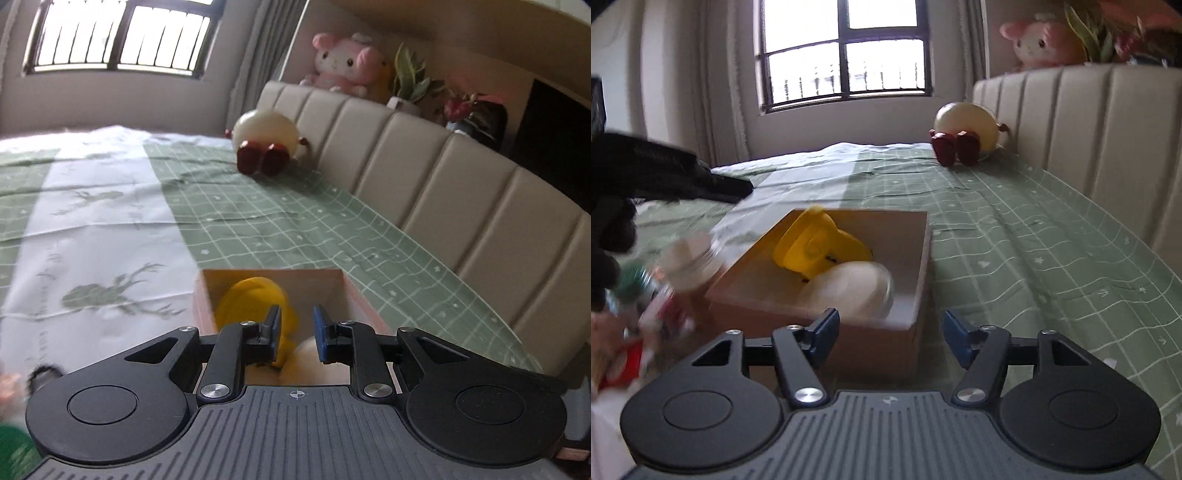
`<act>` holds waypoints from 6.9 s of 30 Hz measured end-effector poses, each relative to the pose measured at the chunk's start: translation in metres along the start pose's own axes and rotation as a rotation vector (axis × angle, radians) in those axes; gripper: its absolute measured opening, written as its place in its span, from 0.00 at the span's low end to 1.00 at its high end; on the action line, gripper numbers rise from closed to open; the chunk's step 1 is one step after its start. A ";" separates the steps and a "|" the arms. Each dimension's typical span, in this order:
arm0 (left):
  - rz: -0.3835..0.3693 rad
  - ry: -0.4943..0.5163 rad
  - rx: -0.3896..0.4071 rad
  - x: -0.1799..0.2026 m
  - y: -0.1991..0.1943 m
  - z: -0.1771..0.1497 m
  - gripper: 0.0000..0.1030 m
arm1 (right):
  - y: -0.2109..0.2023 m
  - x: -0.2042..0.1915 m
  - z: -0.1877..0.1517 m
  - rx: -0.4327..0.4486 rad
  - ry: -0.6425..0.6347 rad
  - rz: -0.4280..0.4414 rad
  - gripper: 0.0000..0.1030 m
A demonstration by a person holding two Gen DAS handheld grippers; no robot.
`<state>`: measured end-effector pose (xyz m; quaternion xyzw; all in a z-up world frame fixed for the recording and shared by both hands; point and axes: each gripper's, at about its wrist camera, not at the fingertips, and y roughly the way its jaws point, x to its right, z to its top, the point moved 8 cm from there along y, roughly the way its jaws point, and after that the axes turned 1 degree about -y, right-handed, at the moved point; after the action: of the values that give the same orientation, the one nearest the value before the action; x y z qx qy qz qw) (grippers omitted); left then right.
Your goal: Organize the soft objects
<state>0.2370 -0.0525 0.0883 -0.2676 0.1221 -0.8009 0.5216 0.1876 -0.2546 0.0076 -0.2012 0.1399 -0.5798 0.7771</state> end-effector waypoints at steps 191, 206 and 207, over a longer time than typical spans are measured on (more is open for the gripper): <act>0.318 0.014 -0.104 -0.083 -0.118 -0.185 0.74 | -0.047 -0.125 -0.069 0.036 -0.124 0.027 0.70; 0.122 0.091 -0.075 -0.026 -0.170 -0.176 0.73 | -0.074 -0.125 -0.028 -0.019 -0.190 0.124 0.19; 0.106 0.096 -0.051 -0.019 -0.171 -0.166 0.73 | -0.086 -0.118 -0.020 0.003 -0.182 0.127 0.19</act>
<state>0.0190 0.0232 0.0265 -0.2353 0.1813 -0.7807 0.5498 0.0719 -0.1654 0.0292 -0.2426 0.0802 -0.5088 0.8221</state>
